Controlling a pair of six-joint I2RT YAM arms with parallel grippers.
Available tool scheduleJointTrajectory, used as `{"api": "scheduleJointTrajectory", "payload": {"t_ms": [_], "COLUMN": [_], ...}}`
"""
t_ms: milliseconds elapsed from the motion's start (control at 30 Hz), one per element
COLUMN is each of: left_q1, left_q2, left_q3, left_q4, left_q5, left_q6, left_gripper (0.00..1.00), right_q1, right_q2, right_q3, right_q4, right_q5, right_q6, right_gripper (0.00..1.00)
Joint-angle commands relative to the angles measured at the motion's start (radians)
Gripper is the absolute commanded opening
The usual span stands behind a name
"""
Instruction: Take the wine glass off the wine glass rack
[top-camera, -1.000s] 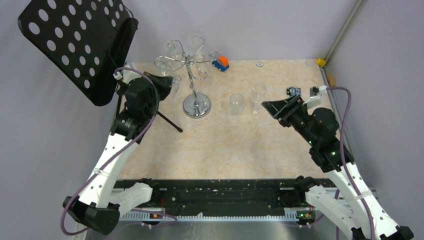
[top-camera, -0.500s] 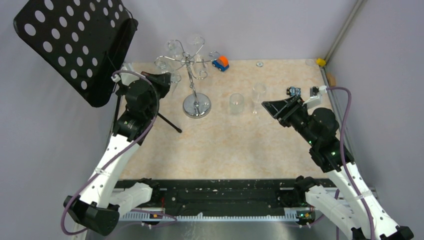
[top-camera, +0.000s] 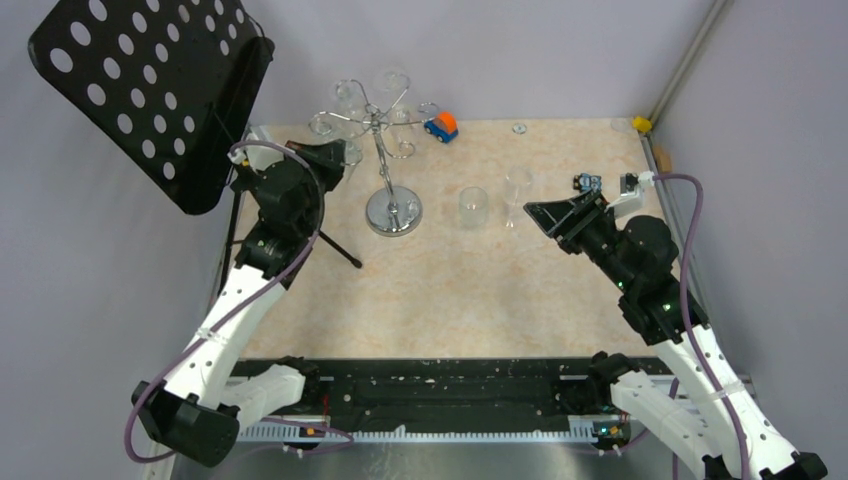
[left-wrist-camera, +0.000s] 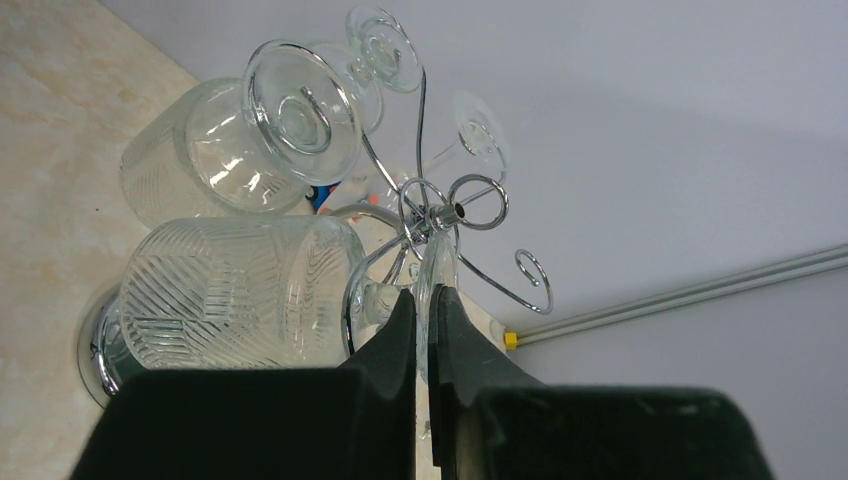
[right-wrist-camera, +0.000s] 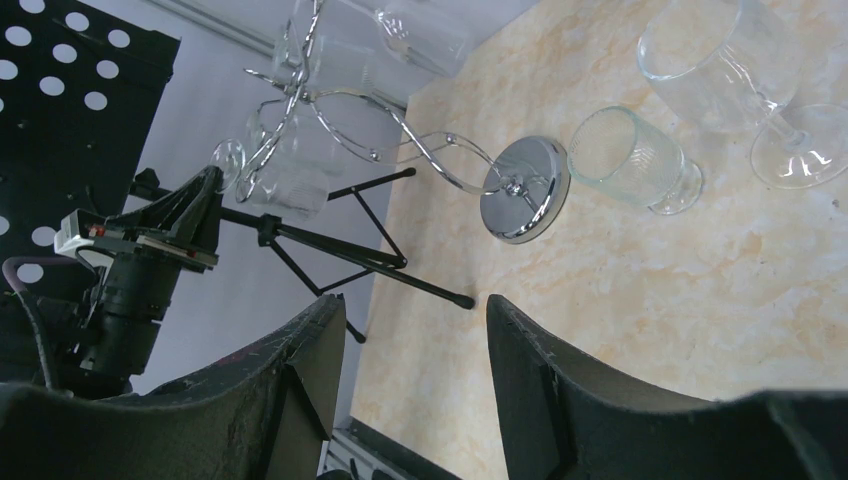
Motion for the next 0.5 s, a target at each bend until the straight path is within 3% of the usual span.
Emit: {"api": "scheduleJointTrajectory", "payload": {"t_ms": [0, 467], "left_q1": [-0.009, -0.012], "left_q2": [0.001, 0.061], "left_q3": [0.001, 0.027], "left_q4": [0.164, 0.200], "left_q5": [-0.006, 0.096], "left_q6": [-0.014, 0.007], "left_gripper": [0.00, 0.00], "right_q1": [0.001, 0.002], "right_q2": [-0.015, -0.023], "right_q3": [-0.004, -0.002], "right_q4": [0.028, 0.022], "right_q5": [0.013, 0.014], "right_q6": [-0.009, -0.010], "right_gripper": [0.55, 0.55]}}
